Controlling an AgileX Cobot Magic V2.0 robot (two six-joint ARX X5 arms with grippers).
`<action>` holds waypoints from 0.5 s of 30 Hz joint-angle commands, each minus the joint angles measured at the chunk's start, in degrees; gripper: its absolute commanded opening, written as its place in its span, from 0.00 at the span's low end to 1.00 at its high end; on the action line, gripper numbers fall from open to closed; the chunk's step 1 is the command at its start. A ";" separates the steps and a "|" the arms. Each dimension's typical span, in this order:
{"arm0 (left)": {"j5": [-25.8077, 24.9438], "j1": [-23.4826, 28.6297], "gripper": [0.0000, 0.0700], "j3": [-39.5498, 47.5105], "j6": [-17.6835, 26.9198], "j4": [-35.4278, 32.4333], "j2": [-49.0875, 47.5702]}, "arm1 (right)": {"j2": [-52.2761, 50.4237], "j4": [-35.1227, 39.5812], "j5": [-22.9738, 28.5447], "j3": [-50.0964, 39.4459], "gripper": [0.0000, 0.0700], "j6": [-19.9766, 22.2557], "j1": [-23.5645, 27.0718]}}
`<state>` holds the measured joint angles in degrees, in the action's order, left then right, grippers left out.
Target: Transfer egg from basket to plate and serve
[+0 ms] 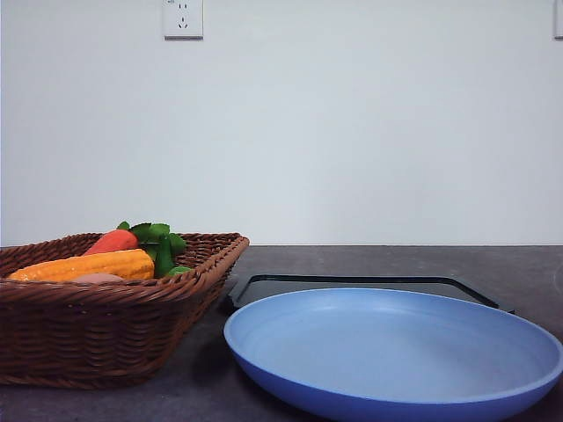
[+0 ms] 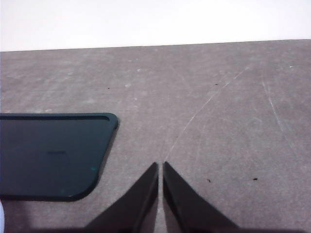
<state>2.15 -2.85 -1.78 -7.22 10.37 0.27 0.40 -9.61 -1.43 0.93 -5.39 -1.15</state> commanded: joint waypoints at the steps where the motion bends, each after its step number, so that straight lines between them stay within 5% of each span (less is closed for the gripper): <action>1: -0.24 0.04 0.00 1.60 -0.35 0.28 -0.11 | -0.20 0.74 0.13 -0.17 0.00 -0.61 -0.17; 8: -0.59 0.04 0.00 1.60 -2.53 0.11 -0.09 | -0.20 3.40 -0.13 -0.17 0.00 -3.09 -0.19; 15: -0.68 0.04 0.00 1.53 -13.42 -1.41 -0.11 | -0.20 4.83 -0.15 -0.13 0.00 -11.25 -0.17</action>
<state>1.56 -2.85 -1.78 -16.64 10.04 0.27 0.40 -5.30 -1.52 0.93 -13.68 -1.15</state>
